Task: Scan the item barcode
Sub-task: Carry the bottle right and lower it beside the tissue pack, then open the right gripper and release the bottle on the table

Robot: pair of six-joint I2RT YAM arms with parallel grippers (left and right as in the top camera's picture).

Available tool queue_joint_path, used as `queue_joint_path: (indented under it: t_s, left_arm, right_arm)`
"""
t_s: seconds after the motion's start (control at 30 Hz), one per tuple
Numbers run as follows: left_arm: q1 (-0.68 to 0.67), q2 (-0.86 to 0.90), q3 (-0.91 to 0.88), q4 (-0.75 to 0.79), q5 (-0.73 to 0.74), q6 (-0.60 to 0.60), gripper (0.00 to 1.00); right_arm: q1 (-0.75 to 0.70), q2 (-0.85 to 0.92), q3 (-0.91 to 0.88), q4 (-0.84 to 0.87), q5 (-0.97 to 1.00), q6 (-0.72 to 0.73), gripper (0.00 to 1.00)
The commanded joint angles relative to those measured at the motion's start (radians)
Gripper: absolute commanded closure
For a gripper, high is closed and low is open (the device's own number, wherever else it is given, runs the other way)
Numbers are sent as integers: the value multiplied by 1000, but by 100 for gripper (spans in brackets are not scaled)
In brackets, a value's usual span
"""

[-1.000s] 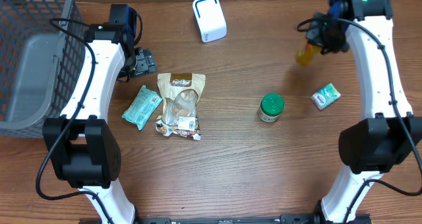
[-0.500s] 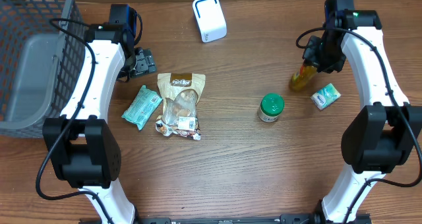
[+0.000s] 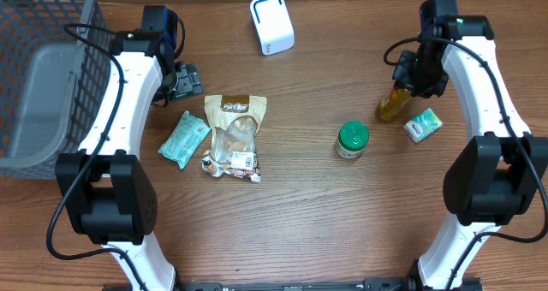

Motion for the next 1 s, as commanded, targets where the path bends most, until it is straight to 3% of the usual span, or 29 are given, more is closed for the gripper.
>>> queue_joint_path:
  t_s: [0.0, 0.3, 0.97]
  left_arm:
    - [-1, 8, 19, 0, -13, 15, 0]
    - [-1, 8, 19, 0, -13, 15, 1]
    - [-1, 8, 19, 0, -13, 15, 0]
  right_arm:
    - [2, -22, -26, 4, 74, 5, 88]
    - [1, -22, -32, -84, 226, 54, 88]
    - [1, -22, -32, 4, 136, 44, 82]
